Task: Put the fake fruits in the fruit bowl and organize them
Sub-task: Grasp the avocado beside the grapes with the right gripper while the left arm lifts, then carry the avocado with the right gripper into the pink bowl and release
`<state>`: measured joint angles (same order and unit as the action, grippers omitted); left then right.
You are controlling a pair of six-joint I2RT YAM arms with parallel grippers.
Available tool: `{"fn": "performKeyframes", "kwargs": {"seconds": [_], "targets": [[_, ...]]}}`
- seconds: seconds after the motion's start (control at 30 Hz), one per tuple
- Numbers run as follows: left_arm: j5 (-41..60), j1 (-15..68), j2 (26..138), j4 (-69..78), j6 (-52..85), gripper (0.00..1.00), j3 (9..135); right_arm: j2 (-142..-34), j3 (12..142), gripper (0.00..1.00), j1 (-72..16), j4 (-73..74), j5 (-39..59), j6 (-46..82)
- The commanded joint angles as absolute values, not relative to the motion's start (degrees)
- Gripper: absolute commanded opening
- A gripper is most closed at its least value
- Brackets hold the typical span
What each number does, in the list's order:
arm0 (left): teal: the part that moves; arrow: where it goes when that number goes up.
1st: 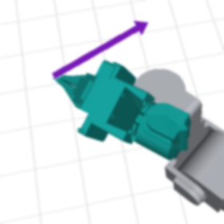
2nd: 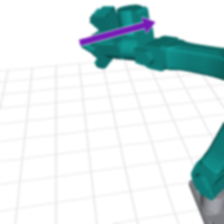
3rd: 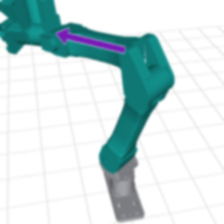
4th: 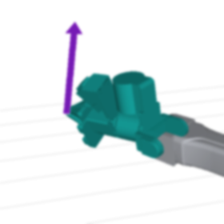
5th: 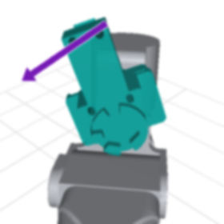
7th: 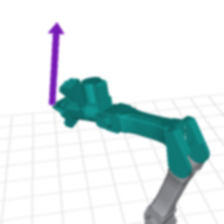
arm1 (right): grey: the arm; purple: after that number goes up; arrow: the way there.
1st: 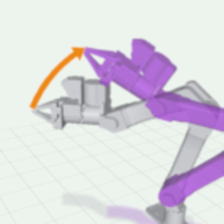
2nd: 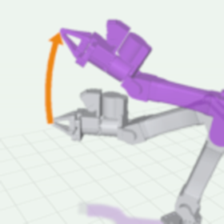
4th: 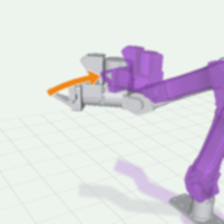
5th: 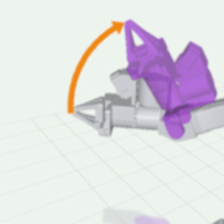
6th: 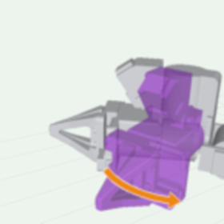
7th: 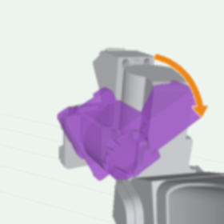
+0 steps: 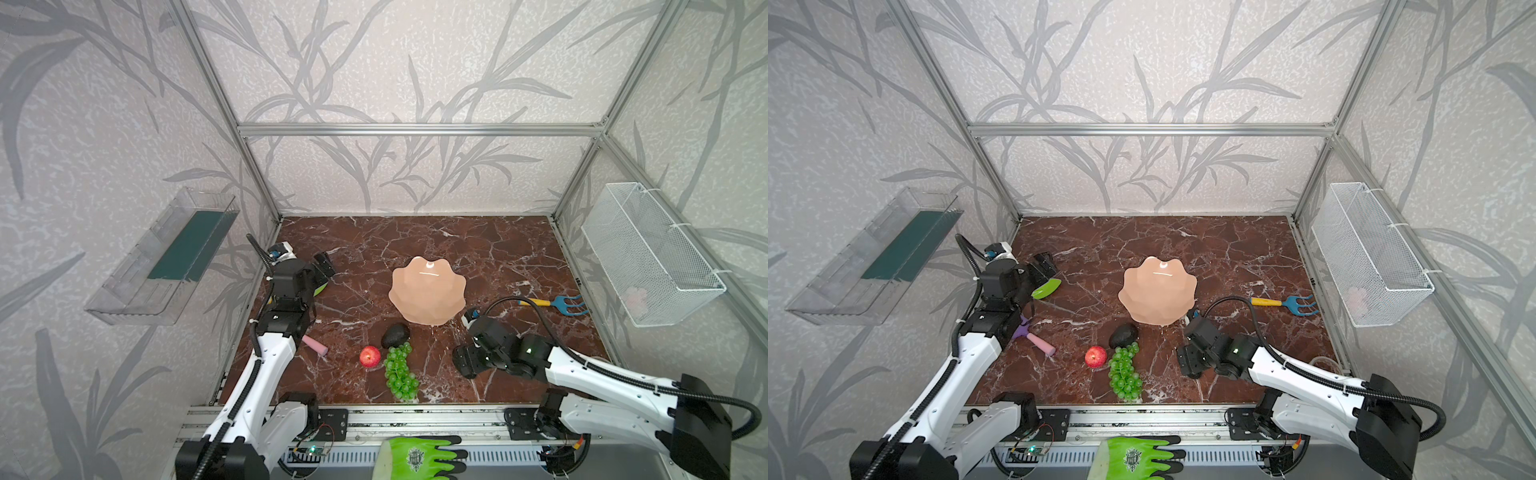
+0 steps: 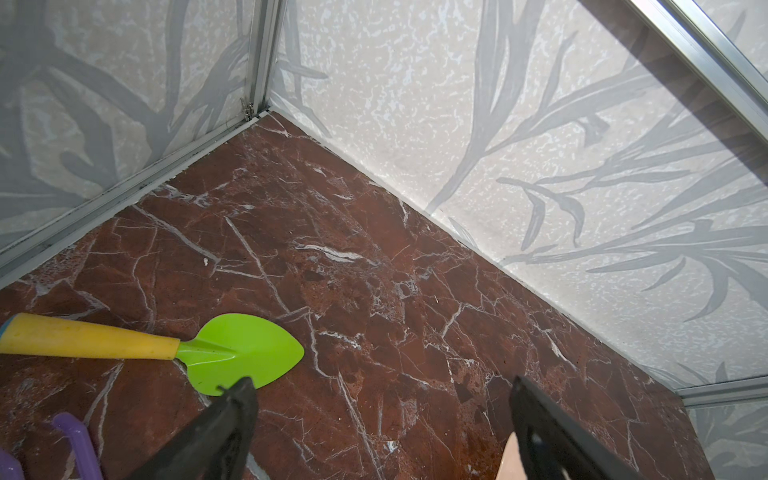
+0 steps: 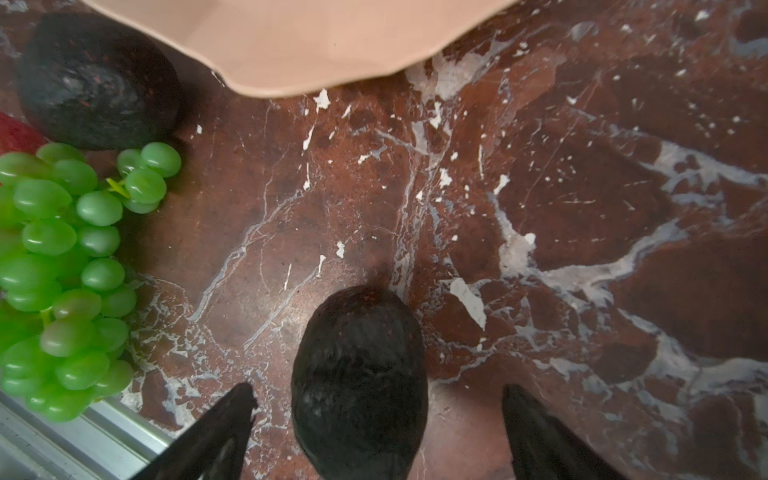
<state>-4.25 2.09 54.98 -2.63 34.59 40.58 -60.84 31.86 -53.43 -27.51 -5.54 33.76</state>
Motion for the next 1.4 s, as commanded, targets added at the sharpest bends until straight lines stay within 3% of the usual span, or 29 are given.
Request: {"fn": "performKeyframes", "kwargs": {"seconds": [0.0,0.2,0.43,0.53,0.87,1.03,1.37], "targets": [[-4.28,2.08,54.75,-3.56,35.60,0.95,41.60,-63.26,31.94,0.92,-55.06,-25.66,-8.33,37.68],[-4.68,2.11,54.12,-3.55,35.68,0.95,41.20,-68.22,32.74,0.81,-56.79,-25.29,-10.93,39.19],[-5.05,2.11,53.97,-3.70,35.91,0.95,40.96,-69.80,34.70,0.57,-60.18,-27.32,-13.88,39.99],[-5.19,2.10,53.93,-3.87,36.03,0.95,40.96,-68.34,36.43,0.53,-60.42,-30.12,-15.37,39.84],[-5.98,2.06,53.33,-4.81,36.38,0.95,40.78,-64.24,48.96,0.51,-56.42,-33.60,-21.99,29.26],[-5.84,2.10,52.32,-5.53,37.06,0.95,40.71,-73.26,57.26,0.51,-49.10,-26.61,-15.31,21.64],[-2.36,2.11,50.01,-11.93,38.06,0.95,40.93,-94.49,70.70,0.52,-42.43,-20.26,-10.88,12.94]]}}
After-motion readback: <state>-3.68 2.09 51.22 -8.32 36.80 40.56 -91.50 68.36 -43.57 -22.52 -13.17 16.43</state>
